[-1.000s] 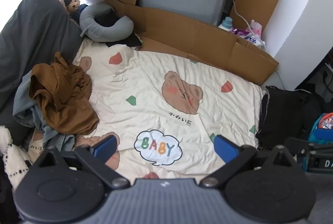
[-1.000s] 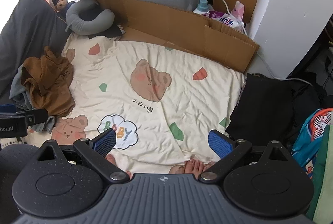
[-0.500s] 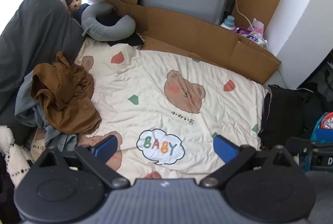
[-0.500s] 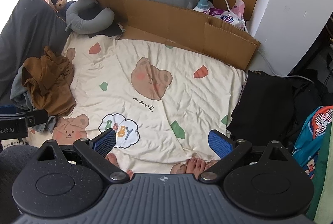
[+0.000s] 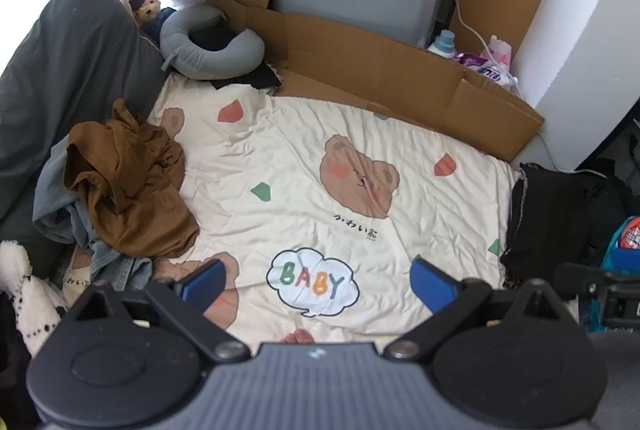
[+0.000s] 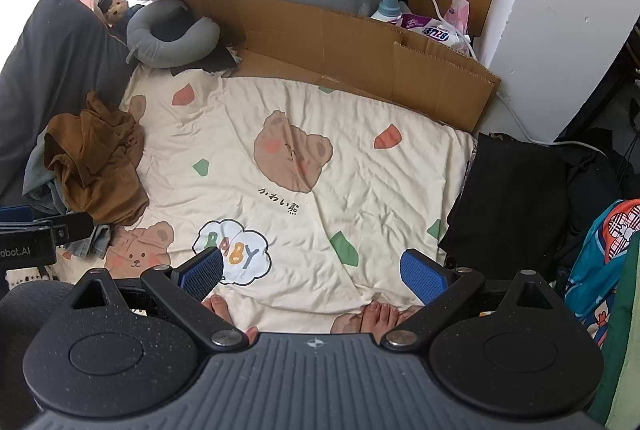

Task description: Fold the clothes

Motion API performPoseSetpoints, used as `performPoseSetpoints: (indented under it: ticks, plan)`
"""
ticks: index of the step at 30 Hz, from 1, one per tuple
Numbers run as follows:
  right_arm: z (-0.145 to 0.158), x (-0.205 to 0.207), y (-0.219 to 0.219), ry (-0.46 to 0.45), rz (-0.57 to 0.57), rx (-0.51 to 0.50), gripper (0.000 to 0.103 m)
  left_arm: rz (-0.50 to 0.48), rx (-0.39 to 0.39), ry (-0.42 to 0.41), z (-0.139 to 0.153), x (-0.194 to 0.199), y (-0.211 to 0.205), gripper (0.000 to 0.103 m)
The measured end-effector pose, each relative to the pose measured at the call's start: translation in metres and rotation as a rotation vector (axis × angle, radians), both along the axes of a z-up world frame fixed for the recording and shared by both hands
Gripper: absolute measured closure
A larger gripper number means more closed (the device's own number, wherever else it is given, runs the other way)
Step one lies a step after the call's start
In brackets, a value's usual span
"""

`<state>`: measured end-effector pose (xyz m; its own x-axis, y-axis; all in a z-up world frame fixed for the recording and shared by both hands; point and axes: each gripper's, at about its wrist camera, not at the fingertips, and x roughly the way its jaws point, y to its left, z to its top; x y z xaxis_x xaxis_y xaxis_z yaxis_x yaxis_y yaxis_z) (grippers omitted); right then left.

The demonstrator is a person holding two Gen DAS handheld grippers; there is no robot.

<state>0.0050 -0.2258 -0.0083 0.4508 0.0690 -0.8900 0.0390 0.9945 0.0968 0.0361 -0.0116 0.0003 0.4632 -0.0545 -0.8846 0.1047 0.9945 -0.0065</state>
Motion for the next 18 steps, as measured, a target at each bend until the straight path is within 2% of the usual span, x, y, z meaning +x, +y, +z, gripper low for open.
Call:
performPoseSetpoints:
  ticks: [18]
  plan:
    - [0.0017, -0.0012, -0.0002, -0.001, -0.016, 0.008, 0.004, 0.002, 0.000, -0.006, -0.0006, -0.0001, 0.0047, 0.006]
